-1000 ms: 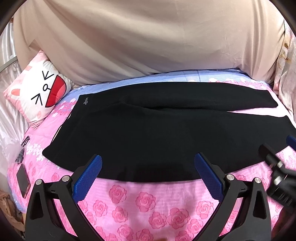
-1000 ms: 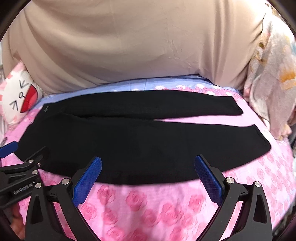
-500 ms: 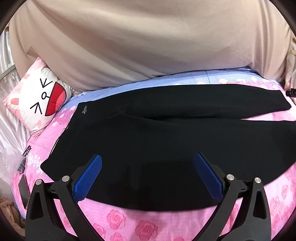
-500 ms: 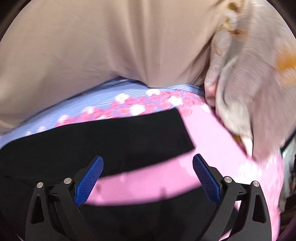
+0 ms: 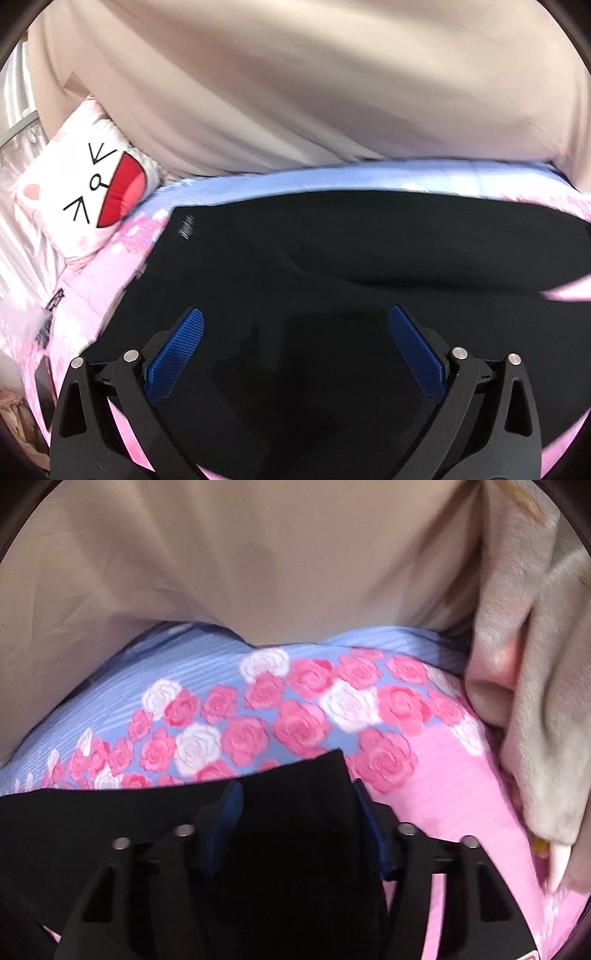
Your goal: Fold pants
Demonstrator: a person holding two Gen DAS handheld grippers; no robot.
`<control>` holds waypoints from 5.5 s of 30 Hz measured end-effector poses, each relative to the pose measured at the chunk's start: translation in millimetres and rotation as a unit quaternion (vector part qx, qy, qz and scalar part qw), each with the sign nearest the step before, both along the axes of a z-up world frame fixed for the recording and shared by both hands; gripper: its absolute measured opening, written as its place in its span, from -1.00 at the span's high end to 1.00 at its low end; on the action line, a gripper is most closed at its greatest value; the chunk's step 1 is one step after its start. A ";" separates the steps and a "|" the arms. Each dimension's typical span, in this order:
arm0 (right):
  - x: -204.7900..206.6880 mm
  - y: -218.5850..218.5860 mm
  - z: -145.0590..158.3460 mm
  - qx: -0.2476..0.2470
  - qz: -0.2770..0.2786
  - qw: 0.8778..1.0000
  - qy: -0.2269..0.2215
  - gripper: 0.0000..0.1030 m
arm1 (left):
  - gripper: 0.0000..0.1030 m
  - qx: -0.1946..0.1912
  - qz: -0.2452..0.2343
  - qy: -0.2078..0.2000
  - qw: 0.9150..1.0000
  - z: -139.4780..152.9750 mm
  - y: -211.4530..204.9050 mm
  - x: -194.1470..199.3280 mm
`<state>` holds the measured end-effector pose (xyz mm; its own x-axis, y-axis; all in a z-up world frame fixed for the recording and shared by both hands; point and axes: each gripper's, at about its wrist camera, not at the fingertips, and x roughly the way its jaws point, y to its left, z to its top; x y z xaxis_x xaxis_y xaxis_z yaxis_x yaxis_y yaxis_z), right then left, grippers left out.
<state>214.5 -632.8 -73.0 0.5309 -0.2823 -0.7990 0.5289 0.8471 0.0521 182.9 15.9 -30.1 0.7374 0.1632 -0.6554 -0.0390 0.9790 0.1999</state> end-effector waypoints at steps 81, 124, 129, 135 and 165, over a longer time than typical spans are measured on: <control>-286.0 110.4 17.5 -0.155 0.056 0.982 0.094 0.04 | -0.69 -0.137 0.056 0.171 0.974 -52.4 106.5 -63.4; -153.5 372.7 24.5 -0.099 0.160 0.982 0.001 -0.30 | 0.58 -0.314 0.115 0.043 0.941 -36.8 269.4 -89.9; -153.8 365.7 18.5 -0.085 0.150 0.985 0.000 -0.30 | 0.46 -0.237 0.077 0.007 0.968 -1.4 226.9 -86.6; -182.0 323.8 28.2 -0.102 0.108 0.989 -0.028 -0.33 | -0.83 -0.130 0.044 -0.021 0.990 3.5 121.3 -69.1; -195.9 73.9 17.7 -0.069 -0.025 0.997 -0.021 0.42 | -0.91 -0.021 -0.053 0.124 0.991 -66.4 -33.5 -42.8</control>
